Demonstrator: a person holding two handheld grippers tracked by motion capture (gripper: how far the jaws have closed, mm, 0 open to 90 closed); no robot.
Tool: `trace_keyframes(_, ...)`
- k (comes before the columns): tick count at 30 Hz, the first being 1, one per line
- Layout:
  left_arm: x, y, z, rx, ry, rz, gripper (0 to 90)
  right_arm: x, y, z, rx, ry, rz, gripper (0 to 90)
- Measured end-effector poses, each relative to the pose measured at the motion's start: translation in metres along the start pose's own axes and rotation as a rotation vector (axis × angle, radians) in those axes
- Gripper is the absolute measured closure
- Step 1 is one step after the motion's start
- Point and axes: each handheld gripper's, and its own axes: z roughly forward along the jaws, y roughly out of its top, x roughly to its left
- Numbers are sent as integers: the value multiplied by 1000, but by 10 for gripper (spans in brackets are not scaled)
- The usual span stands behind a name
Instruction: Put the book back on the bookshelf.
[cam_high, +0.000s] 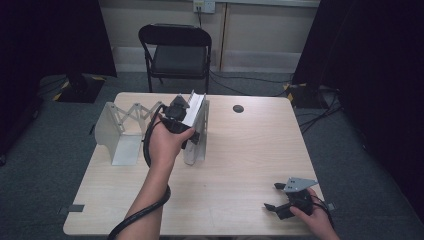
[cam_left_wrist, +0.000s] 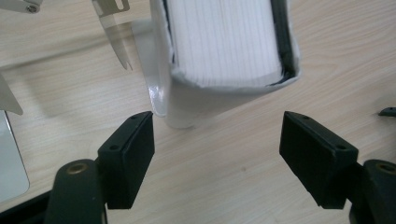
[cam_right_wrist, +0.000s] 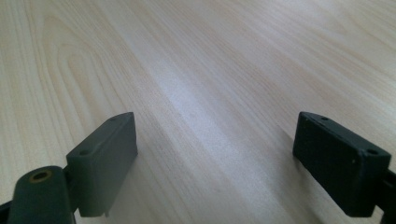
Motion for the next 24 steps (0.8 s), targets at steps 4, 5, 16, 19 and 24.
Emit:
trace_keyframes(4,3,-3,-2,-6,-4,4,262,0,0,0,0,0,0,132)
trace_keyframes(5,3,-4,-3,-11,-5,3,262,0,0,0,0,0,0,132)
trace_keyframes(16,10,-11,-7,-19,-14,15,234,0,0,0,-1,0,1,132)
trace_keyframes(19,12,-14,-6,-23,-20,15,229,0,0,0,-1,0,1,132)
trace_keyframes(24,13,-18,-5,-26,-25,10,223,0,0,0,-1,0,1,132)
